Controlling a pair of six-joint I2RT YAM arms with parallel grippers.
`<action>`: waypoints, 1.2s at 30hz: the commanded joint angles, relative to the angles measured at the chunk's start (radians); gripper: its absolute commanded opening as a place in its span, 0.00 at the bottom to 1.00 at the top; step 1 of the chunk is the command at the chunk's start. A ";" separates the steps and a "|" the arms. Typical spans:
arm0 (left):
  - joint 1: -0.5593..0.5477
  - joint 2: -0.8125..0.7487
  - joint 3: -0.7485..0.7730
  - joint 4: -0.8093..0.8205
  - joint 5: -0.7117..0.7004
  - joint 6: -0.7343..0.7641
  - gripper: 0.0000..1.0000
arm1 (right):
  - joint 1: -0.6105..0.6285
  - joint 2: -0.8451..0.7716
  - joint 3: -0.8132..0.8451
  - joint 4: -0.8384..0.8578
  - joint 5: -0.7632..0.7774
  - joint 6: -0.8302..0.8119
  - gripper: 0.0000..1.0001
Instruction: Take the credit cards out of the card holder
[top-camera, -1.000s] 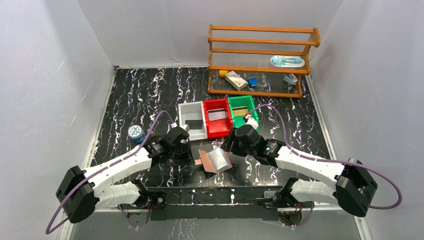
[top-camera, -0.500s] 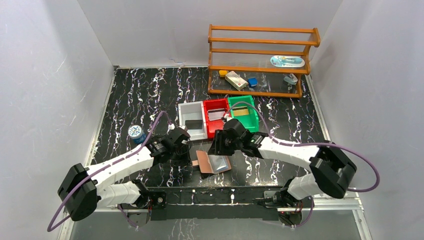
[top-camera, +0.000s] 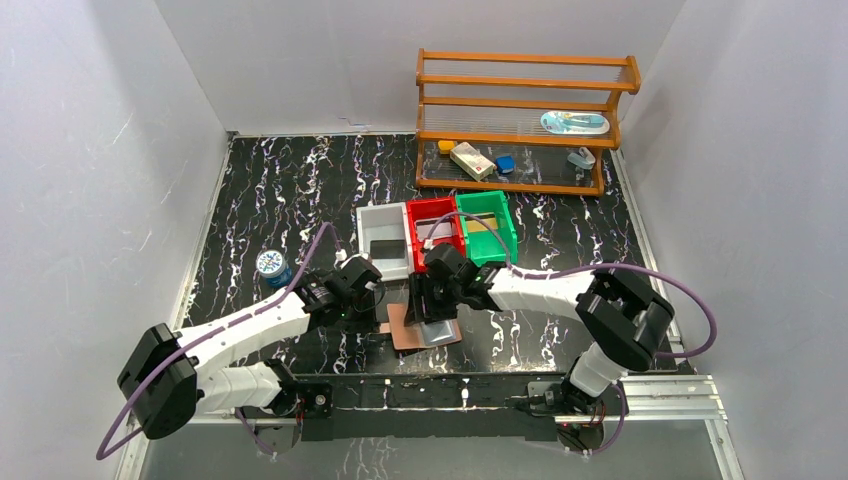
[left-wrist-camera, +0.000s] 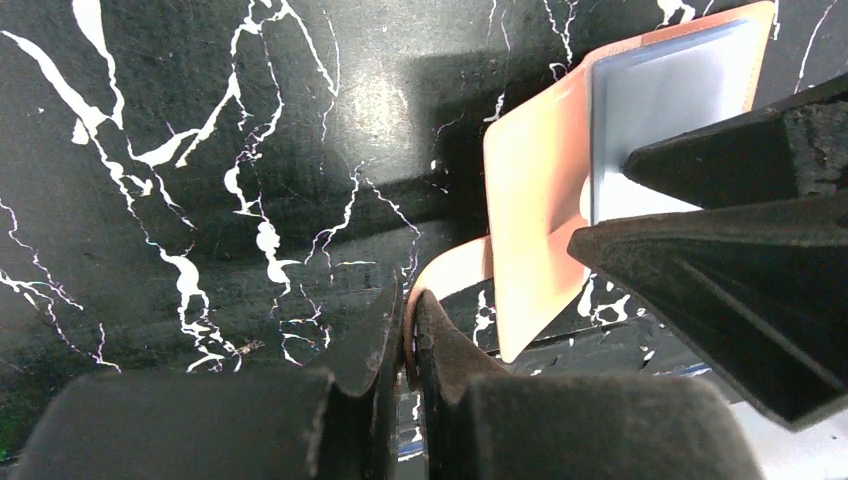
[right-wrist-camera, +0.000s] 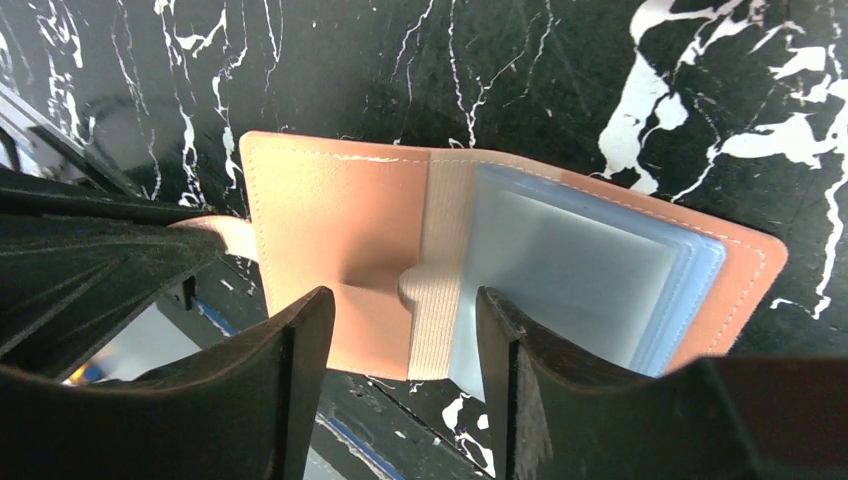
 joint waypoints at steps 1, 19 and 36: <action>-0.002 0.000 0.019 -0.056 -0.061 -0.007 0.00 | 0.034 0.027 0.036 -0.128 0.115 -0.063 0.65; -0.002 -0.046 0.009 -0.145 -0.156 -0.081 0.48 | 0.188 0.268 0.205 -0.398 0.468 0.016 0.70; -0.002 -0.026 -0.140 0.159 0.041 -0.149 0.47 | 0.171 0.181 0.166 -0.200 0.301 0.040 0.72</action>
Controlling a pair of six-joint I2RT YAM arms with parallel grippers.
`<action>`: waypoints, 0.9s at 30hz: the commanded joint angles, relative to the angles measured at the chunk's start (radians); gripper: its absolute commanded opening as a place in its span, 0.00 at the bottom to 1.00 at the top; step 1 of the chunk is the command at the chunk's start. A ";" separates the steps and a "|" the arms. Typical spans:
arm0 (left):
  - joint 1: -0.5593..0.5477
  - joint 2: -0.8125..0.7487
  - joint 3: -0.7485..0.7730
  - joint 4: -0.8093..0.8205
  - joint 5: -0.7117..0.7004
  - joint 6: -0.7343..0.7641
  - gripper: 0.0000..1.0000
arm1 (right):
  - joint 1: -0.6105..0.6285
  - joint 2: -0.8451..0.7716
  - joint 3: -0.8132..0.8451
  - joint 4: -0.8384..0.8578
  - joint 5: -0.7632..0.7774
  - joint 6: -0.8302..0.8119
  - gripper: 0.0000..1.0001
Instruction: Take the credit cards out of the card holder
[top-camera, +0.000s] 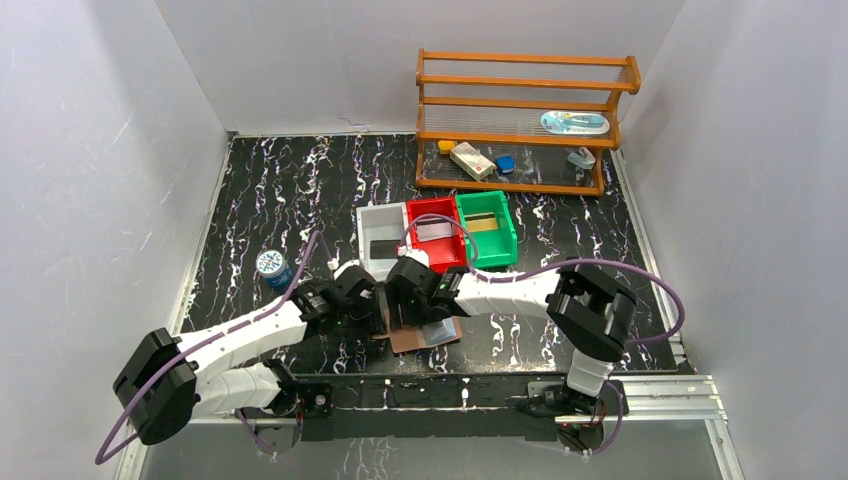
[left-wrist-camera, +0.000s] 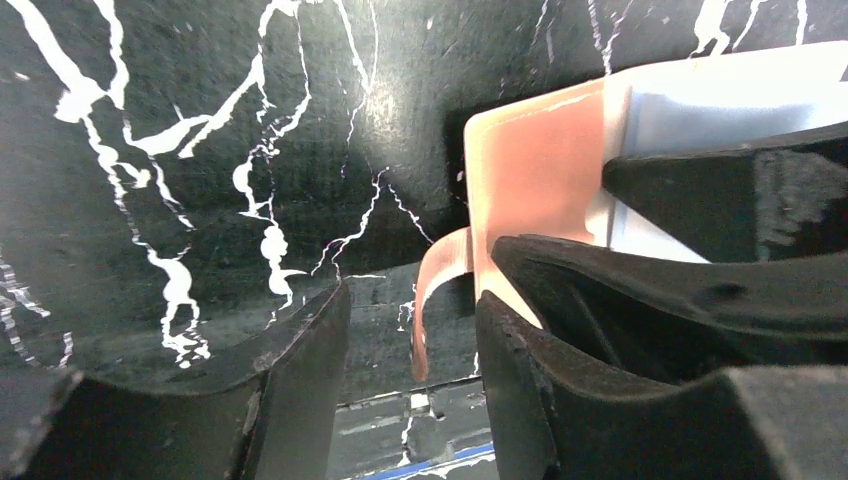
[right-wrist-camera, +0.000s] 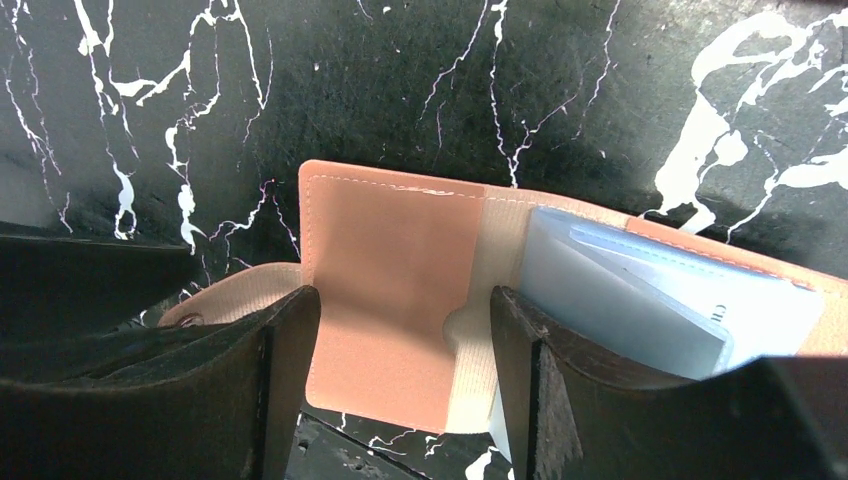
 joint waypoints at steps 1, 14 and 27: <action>-0.002 0.016 -0.077 0.120 0.067 -0.068 0.44 | -0.012 0.018 -0.061 -0.015 -0.022 0.019 0.72; -0.002 -0.020 -0.025 0.093 -0.052 0.040 0.03 | -0.084 -0.146 -0.039 0.018 -0.086 0.054 0.77; -0.002 -0.018 -0.005 0.102 0.004 0.107 0.00 | -0.186 -0.397 -0.200 -0.107 0.046 0.164 0.83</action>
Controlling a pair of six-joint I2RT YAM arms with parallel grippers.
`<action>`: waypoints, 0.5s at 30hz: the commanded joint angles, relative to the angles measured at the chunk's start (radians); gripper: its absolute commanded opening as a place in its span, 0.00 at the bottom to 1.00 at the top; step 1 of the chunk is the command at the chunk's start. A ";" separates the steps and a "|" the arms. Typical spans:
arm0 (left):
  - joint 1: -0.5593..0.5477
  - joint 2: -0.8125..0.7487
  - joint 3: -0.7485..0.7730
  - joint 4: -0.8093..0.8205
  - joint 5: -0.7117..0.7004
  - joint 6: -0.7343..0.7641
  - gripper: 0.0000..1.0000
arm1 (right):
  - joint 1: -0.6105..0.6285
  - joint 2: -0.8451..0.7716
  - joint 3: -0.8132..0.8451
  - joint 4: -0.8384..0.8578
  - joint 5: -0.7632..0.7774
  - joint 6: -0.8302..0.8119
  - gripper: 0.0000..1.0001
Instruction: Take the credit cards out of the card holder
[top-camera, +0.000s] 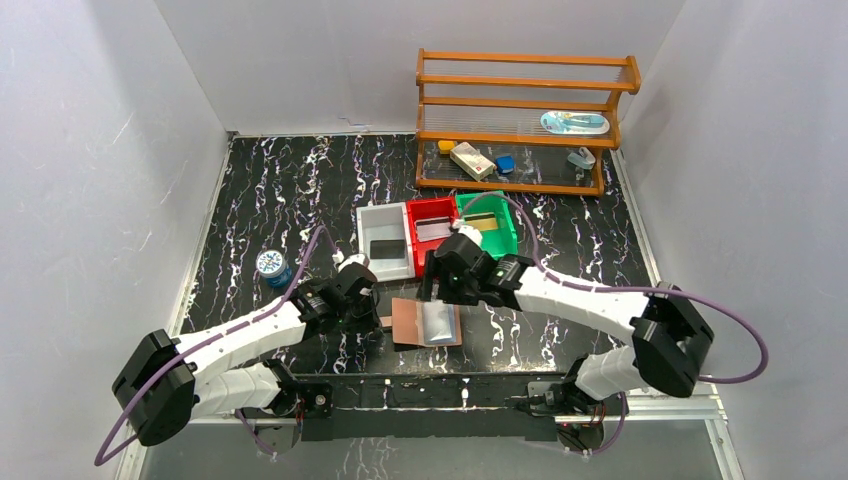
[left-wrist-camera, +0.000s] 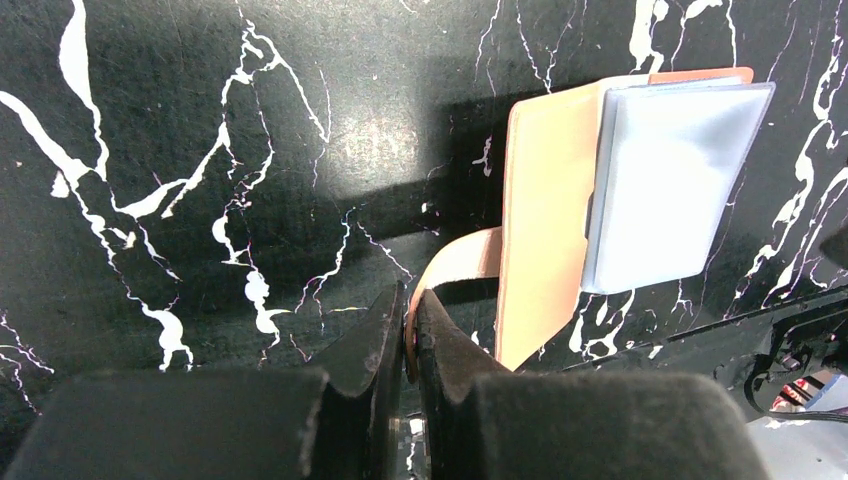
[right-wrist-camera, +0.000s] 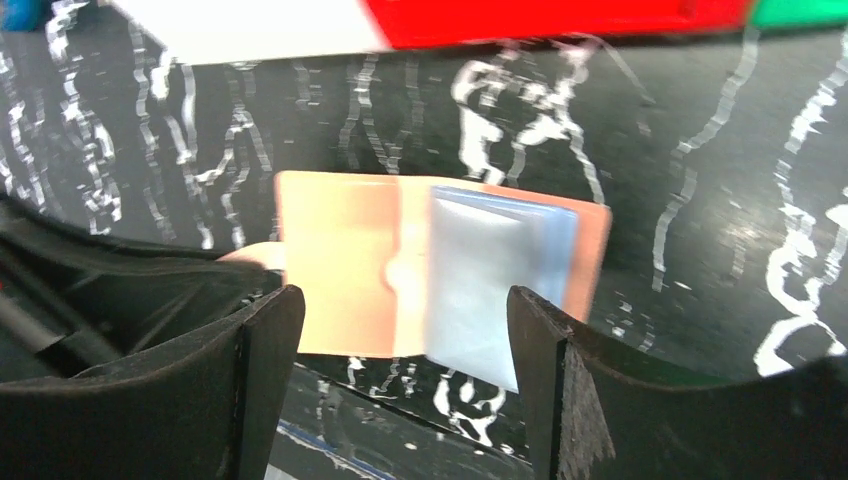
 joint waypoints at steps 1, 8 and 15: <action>-0.001 -0.011 0.021 -0.009 0.016 0.027 0.00 | -0.053 -0.060 -0.103 -0.014 -0.011 0.078 0.83; -0.002 0.001 0.025 -0.011 0.038 0.035 0.00 | -0.088 -0.050 -0.184 0.127 -0.154 0.115 0.79; -0.002 0.006 0.024 -0.011 0.045 0.033 0.00 | -0.088 -0.011 -0.164 0.117 -0.167 0.108 0.77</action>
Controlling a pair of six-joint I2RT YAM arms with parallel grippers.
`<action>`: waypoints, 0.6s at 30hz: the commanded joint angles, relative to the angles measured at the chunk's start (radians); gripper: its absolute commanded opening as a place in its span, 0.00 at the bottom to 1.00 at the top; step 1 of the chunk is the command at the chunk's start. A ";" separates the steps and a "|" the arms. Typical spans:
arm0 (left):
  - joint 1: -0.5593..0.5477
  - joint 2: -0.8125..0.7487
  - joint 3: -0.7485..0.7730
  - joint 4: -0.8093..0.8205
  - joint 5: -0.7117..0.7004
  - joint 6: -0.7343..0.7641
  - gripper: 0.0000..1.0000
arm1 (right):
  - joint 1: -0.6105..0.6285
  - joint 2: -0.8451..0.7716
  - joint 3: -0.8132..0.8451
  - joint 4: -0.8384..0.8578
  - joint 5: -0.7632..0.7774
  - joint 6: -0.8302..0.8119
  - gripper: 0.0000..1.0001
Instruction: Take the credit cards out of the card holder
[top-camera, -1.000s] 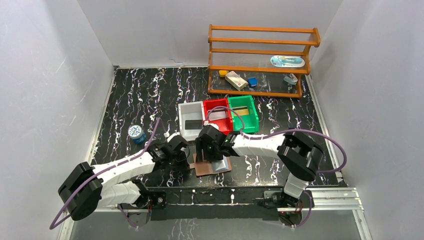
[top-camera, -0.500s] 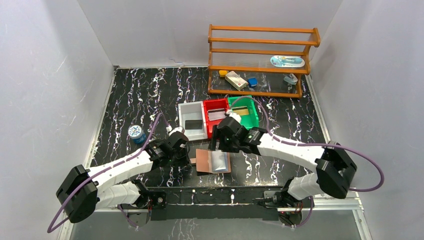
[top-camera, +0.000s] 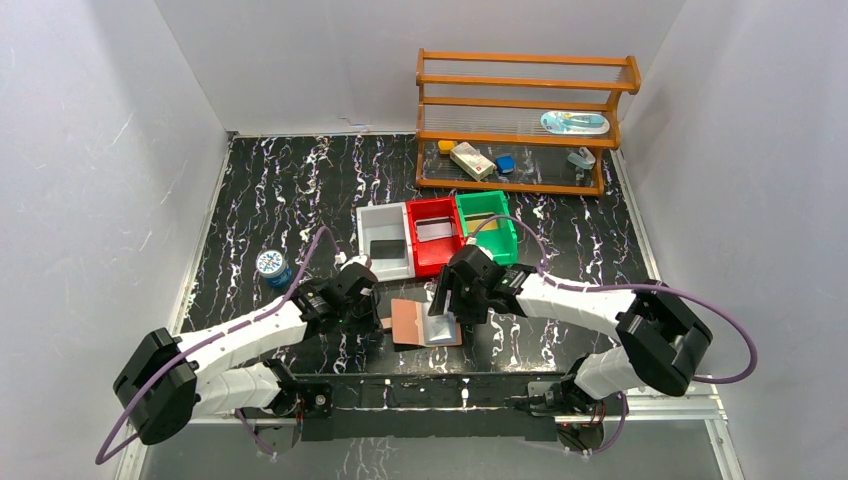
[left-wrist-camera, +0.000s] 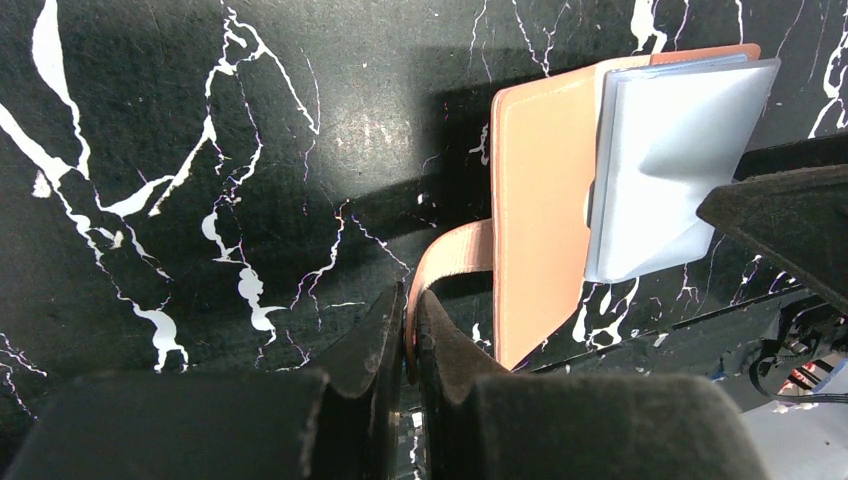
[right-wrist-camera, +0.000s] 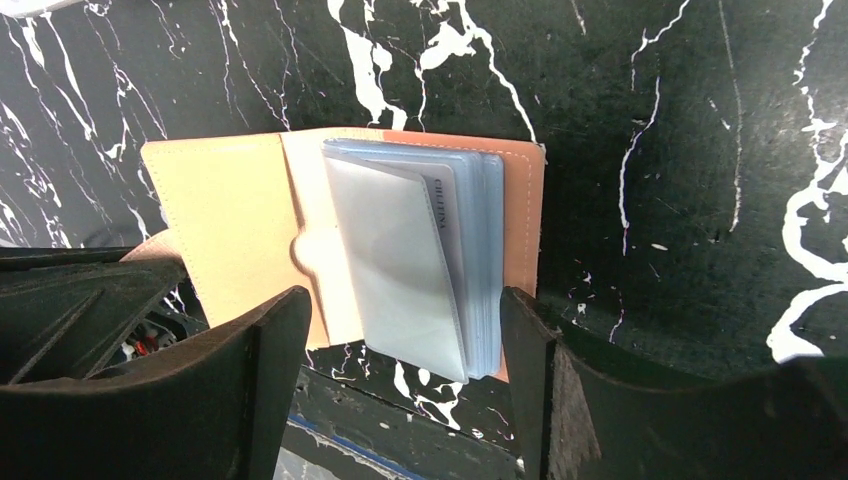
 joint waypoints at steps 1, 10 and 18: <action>-0.002 0.002 0.024 -0.012 0.014 0.011 0.00 | -0.003 0.001 0.033 0.040 -0.020 0.008 0.77; -0.002 0.012 0.025 -0.014 0.021 0.011 0.00 | -0.002 0.009 0.053 0.056 -0.027 -0.011 0.77; -0.001 0.016 0.028 -0.014 0.026 0.011 0.00 | -0.002 0.037 0.058 0.091 -0.064 -0.019 0.74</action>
